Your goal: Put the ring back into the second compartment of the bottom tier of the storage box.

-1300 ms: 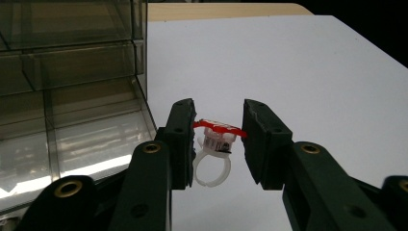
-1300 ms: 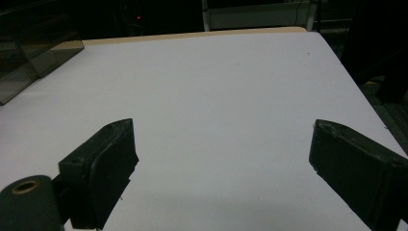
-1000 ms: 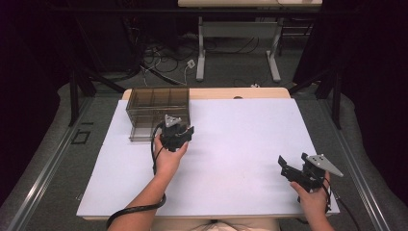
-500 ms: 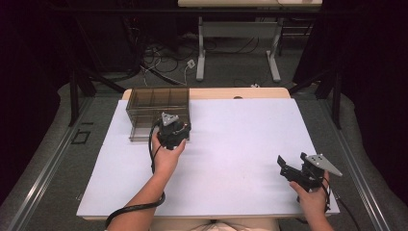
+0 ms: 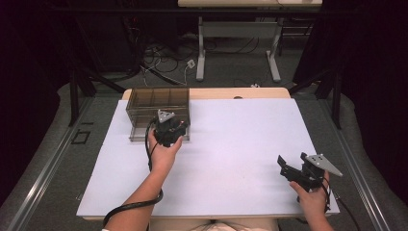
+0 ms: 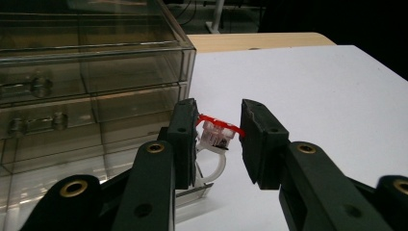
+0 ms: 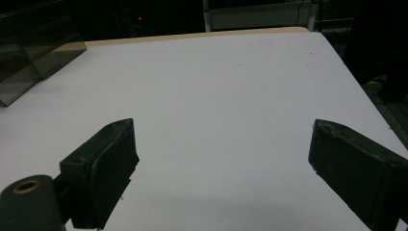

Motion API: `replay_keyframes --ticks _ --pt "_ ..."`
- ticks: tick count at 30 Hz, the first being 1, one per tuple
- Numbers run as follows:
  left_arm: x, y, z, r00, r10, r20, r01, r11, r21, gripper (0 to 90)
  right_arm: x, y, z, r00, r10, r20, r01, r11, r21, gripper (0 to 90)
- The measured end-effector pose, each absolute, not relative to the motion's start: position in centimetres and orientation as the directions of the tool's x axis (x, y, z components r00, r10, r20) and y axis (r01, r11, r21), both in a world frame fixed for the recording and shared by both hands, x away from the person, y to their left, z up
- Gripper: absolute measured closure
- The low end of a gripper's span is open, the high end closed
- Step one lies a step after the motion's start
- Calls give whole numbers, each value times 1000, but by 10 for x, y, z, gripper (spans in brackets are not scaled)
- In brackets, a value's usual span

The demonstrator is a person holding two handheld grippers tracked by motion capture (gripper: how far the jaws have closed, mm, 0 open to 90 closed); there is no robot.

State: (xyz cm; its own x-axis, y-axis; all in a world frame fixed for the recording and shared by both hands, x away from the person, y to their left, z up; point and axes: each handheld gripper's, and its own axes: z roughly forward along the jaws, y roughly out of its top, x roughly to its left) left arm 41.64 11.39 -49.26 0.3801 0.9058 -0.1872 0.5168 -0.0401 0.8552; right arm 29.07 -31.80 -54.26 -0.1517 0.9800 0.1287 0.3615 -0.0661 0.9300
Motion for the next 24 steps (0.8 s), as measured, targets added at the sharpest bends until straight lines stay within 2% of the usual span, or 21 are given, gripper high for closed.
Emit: replay_keyframes --ticks 24 --pt "426 153 -479 291 934 -206 511 30 859 675 291 -317 -542 -153 980 126 359 -64 931 93"
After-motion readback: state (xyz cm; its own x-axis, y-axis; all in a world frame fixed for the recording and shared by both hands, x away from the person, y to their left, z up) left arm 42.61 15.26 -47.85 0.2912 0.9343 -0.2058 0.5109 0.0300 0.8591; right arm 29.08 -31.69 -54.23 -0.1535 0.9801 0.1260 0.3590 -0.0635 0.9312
